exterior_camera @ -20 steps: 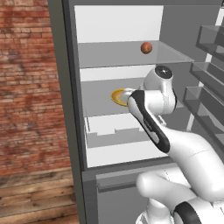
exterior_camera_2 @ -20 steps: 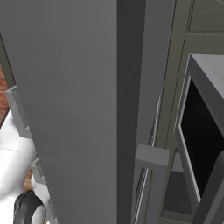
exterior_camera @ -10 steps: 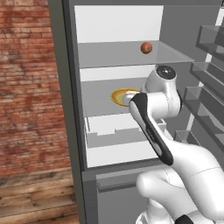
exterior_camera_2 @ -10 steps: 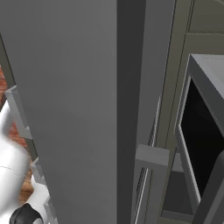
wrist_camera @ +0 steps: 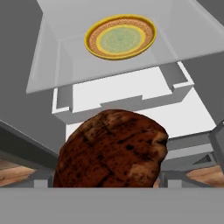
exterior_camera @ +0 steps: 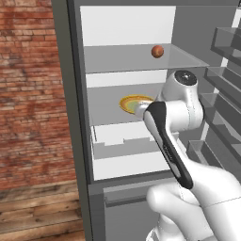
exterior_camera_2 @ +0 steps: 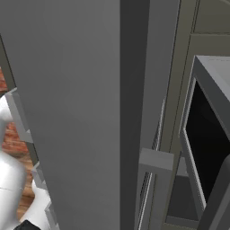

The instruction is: Transport the steak from the fridge to the microwave and turn on the microwave.

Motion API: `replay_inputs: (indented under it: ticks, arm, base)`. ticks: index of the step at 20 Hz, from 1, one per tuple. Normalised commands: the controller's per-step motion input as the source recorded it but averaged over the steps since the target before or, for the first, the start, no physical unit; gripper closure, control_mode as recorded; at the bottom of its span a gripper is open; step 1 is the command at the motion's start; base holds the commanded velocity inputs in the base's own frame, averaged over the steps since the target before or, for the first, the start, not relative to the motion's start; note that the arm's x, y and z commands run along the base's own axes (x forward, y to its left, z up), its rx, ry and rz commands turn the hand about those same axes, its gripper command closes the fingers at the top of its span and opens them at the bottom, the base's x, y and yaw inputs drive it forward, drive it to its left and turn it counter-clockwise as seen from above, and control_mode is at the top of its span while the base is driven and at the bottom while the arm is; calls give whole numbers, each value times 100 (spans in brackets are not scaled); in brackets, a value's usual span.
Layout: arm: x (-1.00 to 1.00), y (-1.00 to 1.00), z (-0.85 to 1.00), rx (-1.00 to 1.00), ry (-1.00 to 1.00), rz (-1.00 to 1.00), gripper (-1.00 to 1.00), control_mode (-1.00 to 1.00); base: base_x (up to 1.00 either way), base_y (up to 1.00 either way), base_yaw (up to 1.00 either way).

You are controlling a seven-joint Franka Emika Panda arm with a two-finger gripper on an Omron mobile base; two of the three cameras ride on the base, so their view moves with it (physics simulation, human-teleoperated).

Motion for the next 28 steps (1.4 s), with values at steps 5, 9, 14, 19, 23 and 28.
replay_inputs:
  ticks: [5, 9, 14, 19, 23, 28]
  arm:
    - [-32, 0, 4, -2, 1, 3, 100, -100]
    - [-17, 2, 0, -4, 1, 1, 100, -100]
    - [0, 0, 0, 0, 0, 0, 100, -100]
    - [0, 0, 0, 0, 0, 0, 100, -100]
    - [0, 0, 0, 0, 0, 0, 100, 100]
    - [0, 0, 0, 0, 0, 0, 100, 100]
  base:
    - [0, 0, 0]
    - [0, 0, 0]
    - [0, 0, 0]
    - [0, 0, 0]
    - [-1, 0, 0]
    - [-10, 18, 0]
